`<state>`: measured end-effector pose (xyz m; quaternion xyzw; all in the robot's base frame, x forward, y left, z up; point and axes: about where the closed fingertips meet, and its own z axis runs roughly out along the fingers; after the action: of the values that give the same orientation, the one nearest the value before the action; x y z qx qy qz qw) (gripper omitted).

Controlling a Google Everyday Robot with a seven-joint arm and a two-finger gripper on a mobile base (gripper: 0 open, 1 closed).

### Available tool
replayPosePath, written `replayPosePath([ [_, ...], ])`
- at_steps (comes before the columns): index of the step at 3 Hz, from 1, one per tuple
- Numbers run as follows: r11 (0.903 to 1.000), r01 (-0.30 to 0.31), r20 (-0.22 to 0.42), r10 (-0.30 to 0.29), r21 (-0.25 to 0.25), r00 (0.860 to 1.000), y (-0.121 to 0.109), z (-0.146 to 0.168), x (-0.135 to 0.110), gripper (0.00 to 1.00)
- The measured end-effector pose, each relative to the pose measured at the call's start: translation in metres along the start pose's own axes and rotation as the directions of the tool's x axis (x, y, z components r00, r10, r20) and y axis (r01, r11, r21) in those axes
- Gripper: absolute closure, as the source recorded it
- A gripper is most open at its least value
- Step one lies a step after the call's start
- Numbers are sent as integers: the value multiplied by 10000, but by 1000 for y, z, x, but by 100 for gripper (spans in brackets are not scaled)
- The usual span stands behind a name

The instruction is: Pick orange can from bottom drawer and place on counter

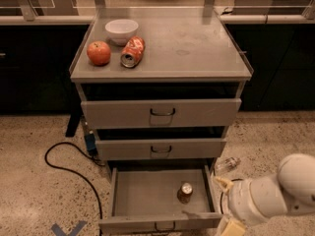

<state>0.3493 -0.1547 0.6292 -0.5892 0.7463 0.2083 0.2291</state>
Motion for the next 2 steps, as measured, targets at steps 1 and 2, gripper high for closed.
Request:
replayPosePath([
  [1,9977,-517,274,529,-439,9982,10,37,22,0],
  [2,9977,-510,277,523,-445,9982,10,36,21,0],
])
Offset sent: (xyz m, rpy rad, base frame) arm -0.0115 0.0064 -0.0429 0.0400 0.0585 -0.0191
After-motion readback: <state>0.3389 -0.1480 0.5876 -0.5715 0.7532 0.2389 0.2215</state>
